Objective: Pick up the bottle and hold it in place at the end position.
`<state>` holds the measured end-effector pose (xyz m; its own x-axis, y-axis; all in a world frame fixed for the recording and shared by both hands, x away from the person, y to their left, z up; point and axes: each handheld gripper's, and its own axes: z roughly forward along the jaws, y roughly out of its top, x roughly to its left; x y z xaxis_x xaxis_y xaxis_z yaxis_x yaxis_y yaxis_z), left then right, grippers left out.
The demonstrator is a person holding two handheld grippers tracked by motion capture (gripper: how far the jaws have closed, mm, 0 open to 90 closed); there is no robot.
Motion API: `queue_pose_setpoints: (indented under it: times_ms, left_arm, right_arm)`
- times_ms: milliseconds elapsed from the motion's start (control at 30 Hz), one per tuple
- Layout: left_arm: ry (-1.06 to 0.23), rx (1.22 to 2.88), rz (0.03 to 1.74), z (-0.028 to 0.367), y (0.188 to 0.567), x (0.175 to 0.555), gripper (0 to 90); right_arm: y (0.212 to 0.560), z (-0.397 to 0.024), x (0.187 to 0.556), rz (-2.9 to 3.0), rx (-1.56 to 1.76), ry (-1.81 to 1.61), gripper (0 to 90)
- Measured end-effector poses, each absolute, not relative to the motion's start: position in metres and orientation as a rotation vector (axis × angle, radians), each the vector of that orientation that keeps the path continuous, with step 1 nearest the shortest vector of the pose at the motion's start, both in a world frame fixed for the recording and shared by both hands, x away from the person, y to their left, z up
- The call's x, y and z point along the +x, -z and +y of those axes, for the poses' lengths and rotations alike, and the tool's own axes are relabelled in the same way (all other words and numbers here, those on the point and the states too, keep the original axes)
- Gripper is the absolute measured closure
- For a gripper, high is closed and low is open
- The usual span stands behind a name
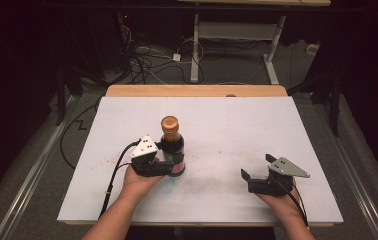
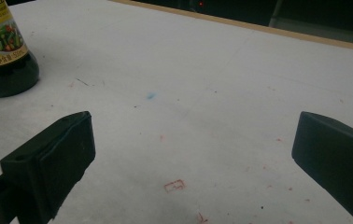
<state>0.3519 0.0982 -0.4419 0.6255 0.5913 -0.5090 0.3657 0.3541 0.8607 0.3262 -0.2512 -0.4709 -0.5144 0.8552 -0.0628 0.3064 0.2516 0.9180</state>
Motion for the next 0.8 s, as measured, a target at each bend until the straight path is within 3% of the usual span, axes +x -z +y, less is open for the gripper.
queue_pose_setpoints:
  times_ms: [633,700,733,767,800]
  left_arm:
    - [-0.232,1.25,0.959,0.093,0.44,0.351,29.0]
    - [-0.233,1.272,0.946,0.093,0.439,0.351,29.0]
    - [-0.26,1.414,0.893,0.101,0.441,0.352,29.0]
    - [-0.228,1.276,0.94,0.092,0.439,0.353,29.0]
    - [-0.222,1.261,0.951,0.091,0.438,0.354,29.0]
  right_arm:
    - [0.471,-0.253,0.326,1.947,1.06,-1.246,0.2]
    - [0.471,-0.254,0.326,1.947,1.059,-1.244,0.2]
    - [0.47,-0.254,0.326,1.945,1.059,-1.246,0.3]
    - [0.47,-0.254,0.326,1.945,1.061,-1.248,0.3]
    - [0.47,-0.254,0.326,1.945,1.063,-1.248,0.2]
